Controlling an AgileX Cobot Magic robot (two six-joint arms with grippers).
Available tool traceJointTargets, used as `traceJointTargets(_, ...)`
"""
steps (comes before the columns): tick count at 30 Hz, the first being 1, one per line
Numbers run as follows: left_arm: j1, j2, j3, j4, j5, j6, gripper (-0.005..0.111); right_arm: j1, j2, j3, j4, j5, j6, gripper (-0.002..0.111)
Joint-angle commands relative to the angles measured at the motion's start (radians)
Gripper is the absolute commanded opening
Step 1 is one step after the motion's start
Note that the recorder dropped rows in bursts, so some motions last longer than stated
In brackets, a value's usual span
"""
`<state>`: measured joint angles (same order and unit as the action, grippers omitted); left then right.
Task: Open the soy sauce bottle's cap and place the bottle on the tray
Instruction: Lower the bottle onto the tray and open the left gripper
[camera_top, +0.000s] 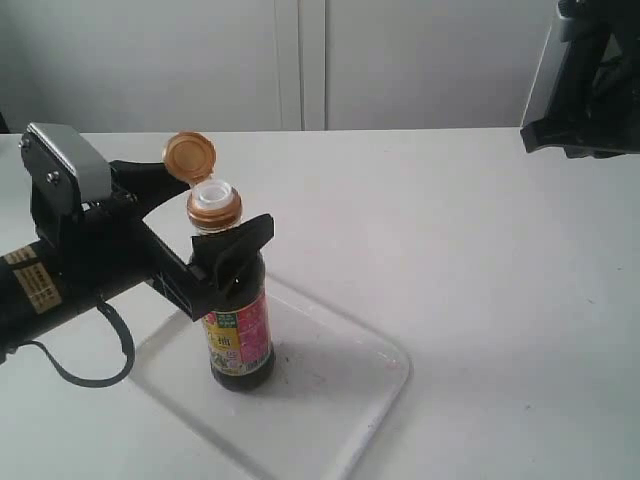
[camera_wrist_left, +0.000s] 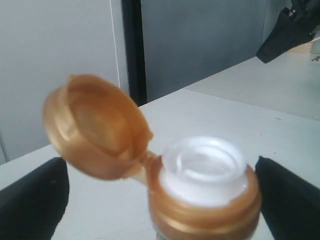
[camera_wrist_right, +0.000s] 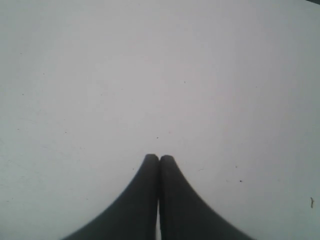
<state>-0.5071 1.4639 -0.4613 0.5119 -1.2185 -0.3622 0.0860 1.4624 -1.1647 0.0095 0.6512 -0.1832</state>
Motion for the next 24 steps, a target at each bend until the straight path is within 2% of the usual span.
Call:
traceJointTargets(1,-0.004,-0.038,-0.011,-0.010,-0.003,0.001,0.105,-0.005,-0.001,0.002,0.003,-0.002,0.004,0.000)
traceJointTargets(24,-0.004,-0.161,-0.041,-0.088,0.004,0.000,0.105,-0.005,-0.001,0.002,0.019,-0.018,0.004,0.000)
